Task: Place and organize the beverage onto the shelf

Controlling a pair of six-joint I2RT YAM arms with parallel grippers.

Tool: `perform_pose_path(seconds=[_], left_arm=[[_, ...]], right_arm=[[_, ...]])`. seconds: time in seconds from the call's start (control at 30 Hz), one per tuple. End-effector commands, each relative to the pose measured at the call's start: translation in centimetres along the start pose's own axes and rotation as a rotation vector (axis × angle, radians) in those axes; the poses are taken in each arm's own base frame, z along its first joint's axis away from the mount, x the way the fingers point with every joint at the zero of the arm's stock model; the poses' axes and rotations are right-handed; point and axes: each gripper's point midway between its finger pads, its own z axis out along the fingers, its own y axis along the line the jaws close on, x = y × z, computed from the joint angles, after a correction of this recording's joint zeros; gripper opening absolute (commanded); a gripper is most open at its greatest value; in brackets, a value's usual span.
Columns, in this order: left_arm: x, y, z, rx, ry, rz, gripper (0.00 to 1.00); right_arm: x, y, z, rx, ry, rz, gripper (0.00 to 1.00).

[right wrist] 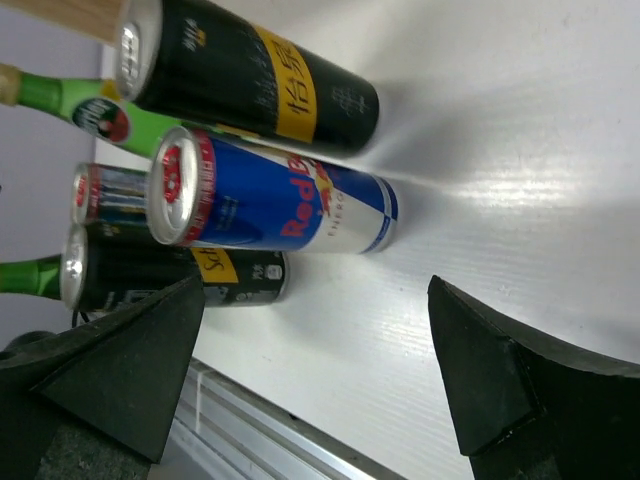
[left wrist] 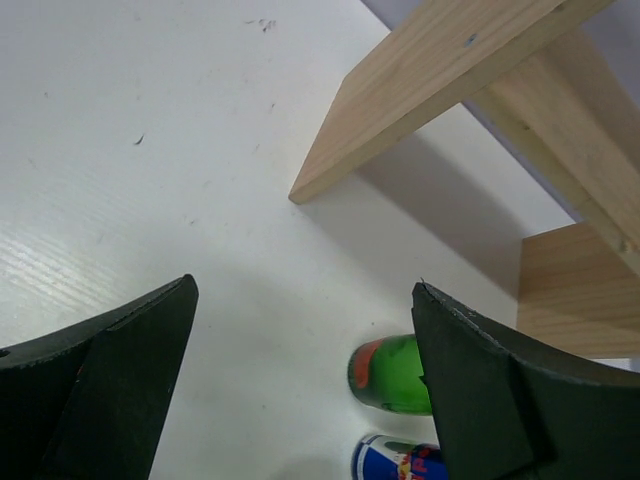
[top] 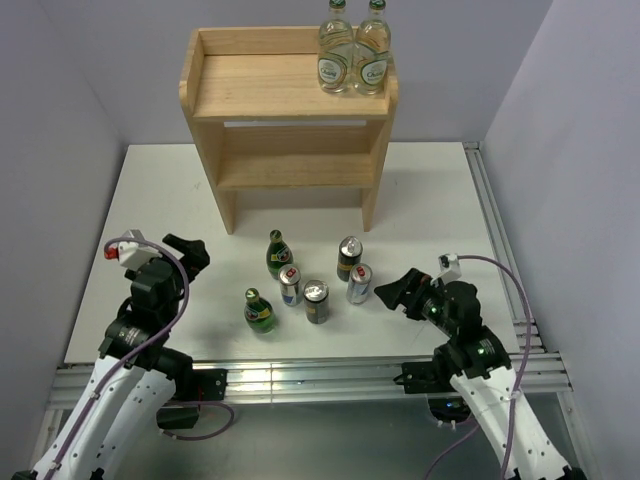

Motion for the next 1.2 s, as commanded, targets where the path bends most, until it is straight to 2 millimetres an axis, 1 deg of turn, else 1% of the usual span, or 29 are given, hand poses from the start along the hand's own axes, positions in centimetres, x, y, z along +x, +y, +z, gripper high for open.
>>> perform_pose_path(seconds=[0.0, 0.03, 0.1, 0.13, 0.17, 0.23, 0.27, 0.37, 0.43, 0.47, 0.53, 0.57, 0.6, 0.7, 0.73, 0.8, 0.83, 0.87, 0.9, 0.93, 0.97, 1.0, 1.03, 1.07, 1.1, 1.13, 1.17], left_arm=[[-0.2, 0.3, 0.3, -0.003, -0.038, -0.027, 0.95], [-0.1, 0.4, 0.4, -0.005, -0.04, -0.025, 0.95], [0.0, 0.8, 0.5, -0.015, -0.049, -0.021, 0.95], [0.1, 0.9, 0.5, -0.016, -0.053, -0.02, 0.95], [0.2, 1.1, 0.6, -0.019, -0.054, -0.019, 0.95], [0.3, 1.3, 0.6, -0.016, -0.059, -0.016, 0.95], [0.3, 1.3, 0.5, -0.013, -0.062, -0.018, 0.95], [0.3, 1.3, 0.6, -0.01, -0.067, -0.018, 0.95], [0.3, 1.2, 0.7, -0.005, -0.072, -0.01, 0.95], [0.4, 1.3, 0.8, -0.006, -0.071, -0.008, 0.95], [0.4, 1.2, 1.0, 0.003, -0.078, -0.004, 0.95], [0.8, 1.4, 1.1, -0.001, -0.075, 0.002, 0.95], [0.6, 1.2, 1.2, 0.007, -0.085, 0.0, 0.95], [0.9, 1.6, 1.6, 0.003, -0.094, 0.017, 0.95], [0.7, 1.5, 1.7, 0.003, -0.108, 0.014, 0.95], [1.0, 2.0, 2.0, -0.011, -0.114, 0.025, 0.96], [1.0, 2.2, 2.2, -0.019, -0.121, 0.023, 0.96], [1.2, 2.4, 2.3, -0.026, -0.121, 0.027, 0.96], [1.2, 2.4, 2.4, -0.027, -0.124, 0.02, 0.96], [1.5, 2.6, 2.5, -0.03, -0.122, 0.019, 0.96], [1.6, 2.7, 2.6, -0.032, -0.122, 0.02, 0.96], [1.6, 2.7, 2.6, -0.031, -0.123, 0.019, 0.96], [1.5, 2.7, 2.6, -0.033, -0.125, 0.016, 0.97], [1.5, 2.8, 2.6, -0.037, -0.128, 0.012, 0.96], [1.6, 2.8, 2.6, -0.037, -0.128, 0.013, 0.97], [1.6, 2.8, 2.6, -0.032, -0.129, 0.01, 0.96], [1.6, 2.7, 2.6, -0.028, -0.13, 0.007, 0.97]], right_arm=[[-1.7, 1.3, 0.8, -0.023, -0.069, -0.009, 1.0], [-1.3, 1.7, 1.0, -0.033, -0.055, -0.019, 1.0], [-1.2, 1.9, 1.9, -0.015, -0.054, -0.042, 1.0], [-0.1, 2.6, 2.1, -0.04, -0.016, -0.067, 1.0], [0.1, 3.1, 2.6, -0.05, -0.009, -0.08, 1.0], [0.6, 3.2, 3.1, -0.048, -0.013, -0.094, 1.0], [1.3, 4.0, 3.3, -0.077, 0.002, -0.109, 1.0], [2.0, 4.1, 3.9, -0.081, 0.015, -0.141, 1.0], [1.9, 4.1, 4.2, -0.065, 0.008, -0.166, 1.0], [1.7, 3.7, 4.5, -0.04, -0.004, -0.178, 1.0], [1.0, 3.8, 4.7, -0.018, -0.029, -0.207, 1.0], [0.7, 3.3, 5.0, 0.013, -0.043, -0.217, 1.0], [0.3, 3.6, 5.1, 0.017, -0.056, -0.222, 1.0], [0.0, 2.8, 5.9, 0.071, -0.066, -0.253, 1.0], [-0.3, 3.1, 6.2, 0.066, -0.082, -0.264, 1.0], [-0.6, 3.1, 6.9, 0.081, -0.101, -0.267, 1.0], [-0.4, 2.9, 7.2, 0.094, -0.094, -0.272, 1.0], [-0.8, 3.6, 7.4, 0.078, -0.117, -0.262, 1.0], [-1.2, 3.7, 7.6, 0.088, -0.142, -0.26, 0.99], [-0.7, 3.9, 7.8, 0.086, -0.138, -0.267, 0.99], [-1.0, 4.6, 8.0, 0.067, -0.165, -0.266, 0.99], [-1.3, 4.6, 8.0, 0.08, -0.193, -0.278, 0.99], [-1.2, 4.6, 8.2, 0.082, -0.201, -0.291, 0.99], [-0.9, 5.4, 8.2, 0.056, -0.213, -0.297, 0.99], [-1.2, 5.3, 8.2, 0.079, -0.245, -0.305, 0.99], [-0.7, 5.7, 8.4, 0.067, -0.243, -0.317, 0.99], [-0.6, 5.7, 8.5, 0.071, -0.252, -0.325, 0.99]])
